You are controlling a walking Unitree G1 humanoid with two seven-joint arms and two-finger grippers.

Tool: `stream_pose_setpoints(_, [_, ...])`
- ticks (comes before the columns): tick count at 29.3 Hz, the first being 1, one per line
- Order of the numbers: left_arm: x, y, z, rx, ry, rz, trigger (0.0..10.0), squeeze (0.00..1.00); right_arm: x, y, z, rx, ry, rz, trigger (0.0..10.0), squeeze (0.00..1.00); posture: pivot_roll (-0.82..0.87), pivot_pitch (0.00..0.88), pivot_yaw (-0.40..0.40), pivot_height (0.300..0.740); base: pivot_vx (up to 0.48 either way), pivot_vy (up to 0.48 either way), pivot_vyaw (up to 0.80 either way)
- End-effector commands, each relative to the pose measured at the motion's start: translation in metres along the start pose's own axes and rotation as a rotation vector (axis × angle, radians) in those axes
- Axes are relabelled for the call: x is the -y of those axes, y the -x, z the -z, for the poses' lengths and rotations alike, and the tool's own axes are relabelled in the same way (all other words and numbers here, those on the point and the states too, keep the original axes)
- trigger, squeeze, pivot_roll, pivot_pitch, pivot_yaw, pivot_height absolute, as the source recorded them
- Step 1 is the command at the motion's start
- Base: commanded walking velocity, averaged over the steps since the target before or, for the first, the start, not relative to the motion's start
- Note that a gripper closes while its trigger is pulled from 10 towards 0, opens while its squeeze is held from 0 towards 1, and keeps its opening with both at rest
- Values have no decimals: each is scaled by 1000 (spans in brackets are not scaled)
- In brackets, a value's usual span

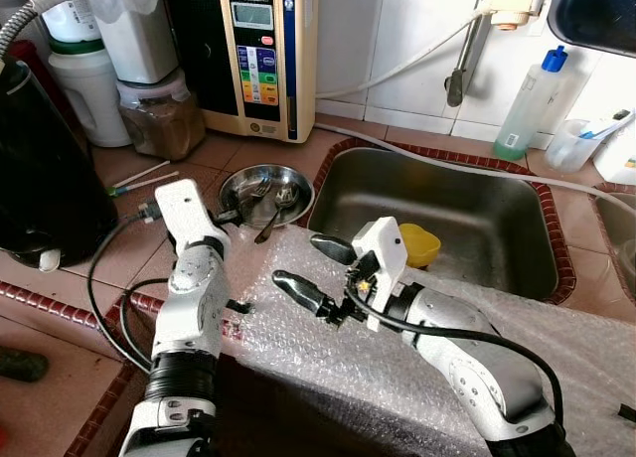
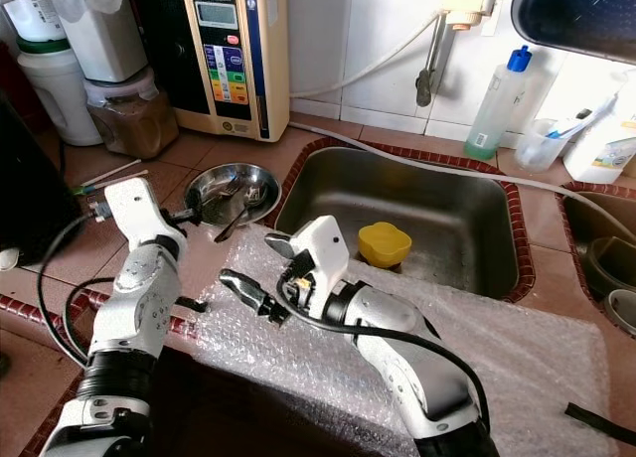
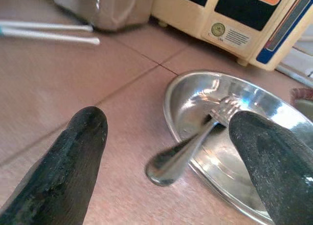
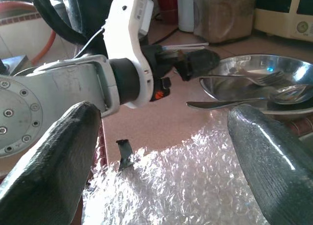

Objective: Kitchen organization

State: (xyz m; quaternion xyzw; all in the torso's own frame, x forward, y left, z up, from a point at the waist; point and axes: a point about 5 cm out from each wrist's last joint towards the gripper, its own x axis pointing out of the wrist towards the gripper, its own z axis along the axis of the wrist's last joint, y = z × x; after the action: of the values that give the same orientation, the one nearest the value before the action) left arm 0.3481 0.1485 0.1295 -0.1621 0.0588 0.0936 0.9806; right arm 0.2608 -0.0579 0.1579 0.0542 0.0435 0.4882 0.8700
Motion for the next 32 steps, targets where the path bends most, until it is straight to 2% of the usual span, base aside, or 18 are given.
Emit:
stream_pose_setpoints(1, [4,-2,-3,-12,26,17,10000,0,-2,0,-1,-5,10,-5,10000,0,24,0,16,740,0,0,0])
stream_pose_setpoints(5, [8,-2,1,-50,102,35,10000,0,-2,0,-2,-9,14,-1,10000,0,25,0,18,740,0,0,0])
stream_pose_setpoints(8, [11,-2,1,-54,124,50,10000,0,-2,-1,-2,-8,14,-1,10000,0,26,0,19,740,0,0,0])
stream_pose_setpoints(9, [11,-2,1,-63,140,50,8431,0,-2,-1,-2,-7,13,2,10000,0,26,0,21,740,0,0,0])
stream_pose_setpoints(10, [11,-2,1,-63,140,50,8431,0,-2,-1,-2,-7,13,2,10000,0,26,0,21,740,0,0,0])
stream_pose_setpoints(12, [11,-3,6,-102,188,57,0,0,-1,-1,0,-13,15,10,10000,0,21,0,24,740,0,0,0])
stream_pose_setpoints(18, [9,-3,7,-113,206,41,0,0,0,0,1,-22,10,11,10000,0,23,0,21,740,0,0,0])
stream_pose_setpoints(23, [8,-3,11,-131,201,41,0,0,12,0,-1,-4,20,102,10000,0,20,0,21,740,0,0,0])
stream_pose_setpoints(32, [9,-3,8,-117,210,40,0,0,20,1,-1,-11,47,170,10000,0,20,0,19,740,0,0,0])
